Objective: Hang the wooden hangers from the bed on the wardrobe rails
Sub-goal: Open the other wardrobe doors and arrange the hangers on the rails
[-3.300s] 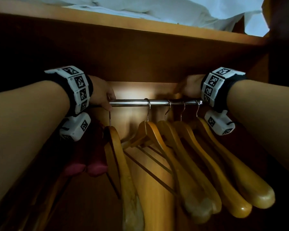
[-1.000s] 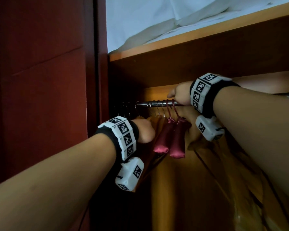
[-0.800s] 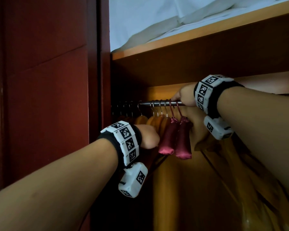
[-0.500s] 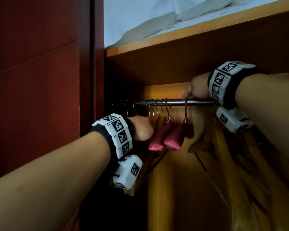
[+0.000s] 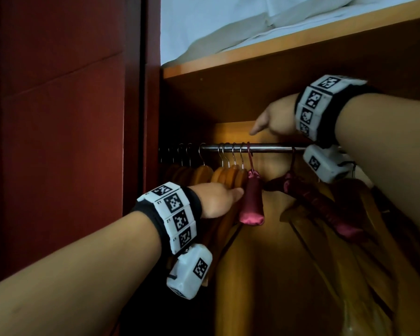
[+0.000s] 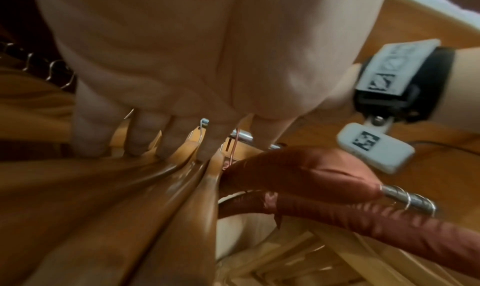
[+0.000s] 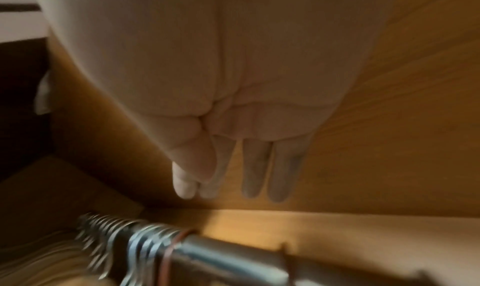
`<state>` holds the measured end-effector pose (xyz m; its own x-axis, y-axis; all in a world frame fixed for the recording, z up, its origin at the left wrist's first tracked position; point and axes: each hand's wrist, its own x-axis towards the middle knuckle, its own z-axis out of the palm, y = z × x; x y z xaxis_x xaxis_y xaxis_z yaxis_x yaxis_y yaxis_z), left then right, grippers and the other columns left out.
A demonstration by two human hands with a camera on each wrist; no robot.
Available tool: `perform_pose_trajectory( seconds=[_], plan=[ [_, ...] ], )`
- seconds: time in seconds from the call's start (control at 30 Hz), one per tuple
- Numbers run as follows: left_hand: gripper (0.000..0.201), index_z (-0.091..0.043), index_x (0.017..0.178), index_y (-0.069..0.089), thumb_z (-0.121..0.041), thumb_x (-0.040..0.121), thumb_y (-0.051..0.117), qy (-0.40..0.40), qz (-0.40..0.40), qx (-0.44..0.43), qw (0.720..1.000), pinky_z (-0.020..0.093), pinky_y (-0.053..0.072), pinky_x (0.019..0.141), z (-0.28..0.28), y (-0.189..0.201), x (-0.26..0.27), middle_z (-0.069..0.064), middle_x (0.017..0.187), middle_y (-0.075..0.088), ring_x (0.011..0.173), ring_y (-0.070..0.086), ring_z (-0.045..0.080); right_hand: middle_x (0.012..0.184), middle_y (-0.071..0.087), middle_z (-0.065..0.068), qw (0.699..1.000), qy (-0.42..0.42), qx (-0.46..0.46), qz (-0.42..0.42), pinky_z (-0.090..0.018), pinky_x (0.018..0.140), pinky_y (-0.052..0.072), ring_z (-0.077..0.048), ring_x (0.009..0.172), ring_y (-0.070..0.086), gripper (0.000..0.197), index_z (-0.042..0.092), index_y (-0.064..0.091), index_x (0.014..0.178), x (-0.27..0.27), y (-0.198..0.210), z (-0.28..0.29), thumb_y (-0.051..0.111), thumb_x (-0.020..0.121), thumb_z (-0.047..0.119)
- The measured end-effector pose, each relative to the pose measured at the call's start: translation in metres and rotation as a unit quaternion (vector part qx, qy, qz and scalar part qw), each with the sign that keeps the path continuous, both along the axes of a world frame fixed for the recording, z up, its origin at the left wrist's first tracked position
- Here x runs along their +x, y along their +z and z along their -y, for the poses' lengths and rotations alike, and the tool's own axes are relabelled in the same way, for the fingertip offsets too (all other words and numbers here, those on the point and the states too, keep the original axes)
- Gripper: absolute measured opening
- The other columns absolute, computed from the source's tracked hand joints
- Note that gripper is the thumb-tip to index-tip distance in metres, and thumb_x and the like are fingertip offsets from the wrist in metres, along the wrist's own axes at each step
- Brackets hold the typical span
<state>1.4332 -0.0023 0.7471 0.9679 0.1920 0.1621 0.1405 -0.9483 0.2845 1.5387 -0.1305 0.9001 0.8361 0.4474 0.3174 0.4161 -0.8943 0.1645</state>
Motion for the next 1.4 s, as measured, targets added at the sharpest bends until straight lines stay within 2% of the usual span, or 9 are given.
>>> perform_pose_trajectory(
  seconds=[0.17,0.27,0.33,0.53,0.63,0.73,1.0,1.23,1.4],
  plan=[
    [0.086,-0.025,0.158,0.025,-0.079,0.092,0.029,0.004,-0.016,-0.049,0.999,0.038,0.024,0.119,0.0,-0.016,-0.007,0.004,0.164,0.028,0.148,0.029,0.024,0.144,0.047,-0.019,0.994,0.0,-0.091,0.055,-0.039,0.101,0.04,-0.039,0.133,0.044,0.05,0.018,0.042,0.147,0.01,-0.016,-0.024,0.054,0.099,0.025],
    [0.093,-0.029,0.161,0.009,-0.083,0.088,0.03,0.025,-0.024,-0.056,0.998,0.044,0.015,0.123,0.003,-0.031,-0.012,0.005,0.168,0.008,0.154,0.012,0.028,0.15,0.04,-0.021,0.993,-0.035,-0.109,0.025,-0.042,0.107,0.037,-0.039,0.137,0.038,0.057,0.017,0.035,0.151,0.01,-0.026,-0.021,0.053,0.099,0.031],
    [0.093,-0.032,0.161,0.001,-0.083,0.088,0.03,0.03,-0.017,-0.068,0.997,0.048,0.007,0.124,0.004,-0.041,-0.014,0.003,0.169,-0.006,0.155,-0.002,0.029,0.148,0.043,-0.018,0.994,0.009,-0.1,0.038,-0.039,0.1,0.041,-0.036,0.133,0.045,0.053,0.023,0.038,0.15,0.007,-0.028,-0.016,0.05,0.099,0.012],
    [0.093,-0.033,0.16,-0.005,-0.081,0.089,0.032,0.036,-0.004,-0.056,0.998,0.046,0.0,0.123,0.006,-0.054,-0.009,0.003,0.168,-0.014,0.154,-0.01,0.028,0.158,0.029,-0.007,0.985,0.01,-0.161,0.057,-0.033,0.106,0.034,-0.03,0.14,0.035,0.061,0.03,0.022,0.155,-0.005,-0.035,0.001,0.034,0.102,0.003],
    [0.091,-0.033,0.161,-0.001,-0.079,0.091,0.032,0.034,0.007,-0.08,0.996,0.047,0.002,0.123,0.007,-0.052,-0.008,0.002,0.168,-0.01,0.155,-0.008,0.028,0.142,0.052,-0.015,0.987,0.058,-0.13,0.072,-0.035,0.095,0.044,-0.034,0.126,0.052,0.052,0.023,0.045,0.146,-0.008,-0.039,0.01,0.05,0.097,0.006],
    [0.087,-0.033,0.161,0.005,-0.079,0.091,0.032,0.043,0.027,-0.103,0.993,0.049,0.009,0.125,0.002,-0.045,-0.007,0.004,0.169,0.0,0.155,0.002,0.03,0.151,0.041,-0.008,0.989,0.03,-0.138,0.035,-0.035,0.103,0.041,-0.027,0.131,0.047,0.061,0.03,0.032,0.152,-0.008,-0.037,0.009,0.039,0.098,0.0],
    [0.082,-0.023,0.159,0.025,-0.069,0.094,0.044,0.056,0.073,-0.155,0.984,0.041,0.034,0.117,-0.012,-0.01,-0.003,0.006,0.16,0.036,0.142,0.04,0.029,0.154,0.039,-0.004,0.994,0.029,-0.101,-0.011,-0.037,0.117,0.025,-0.024,0.142,0.034,0.048,0.019,0.041,0.148,-0.013,-0.023,0.03,0.043,0.102,0.008],
    [0.075,-0.037,0.155,0.032,-0.067,0.09,0.055,0.003,0.075,-0.051,0.996,0.04,0.031,0.119,0.0,0.004,-0.003,-0.003,0.161,0.033,0.143,0.039,0.024,0.149,0.045,0.002,0.998,0.004,-0.064,0.002,-0.037,0.113,0.032,-0.022,0.136,0.041,0.053,0.036,0.05,0.141,-0.016,-0.025,0.058,0.042,0.099,0.004],
    [0.077,-0.037,0.156,0.029,-0.075,0.091,0.043,-0.017,0.021,-0.008,1.0,0.04,0.027,0.12,0.005,0.003,0.002,-0.001,0.163,0.029,0.145,0.036,0.023,0.152,0.042,-0.005,0.997,-0.017,0.025,-0.066,-0.04,0.116,0.027,-0.024,0.14,0.036,0.046,0.018,0.044,0.146,-0.023,-0.021,0.054,0.044,0.102,0.009]
  ],
)
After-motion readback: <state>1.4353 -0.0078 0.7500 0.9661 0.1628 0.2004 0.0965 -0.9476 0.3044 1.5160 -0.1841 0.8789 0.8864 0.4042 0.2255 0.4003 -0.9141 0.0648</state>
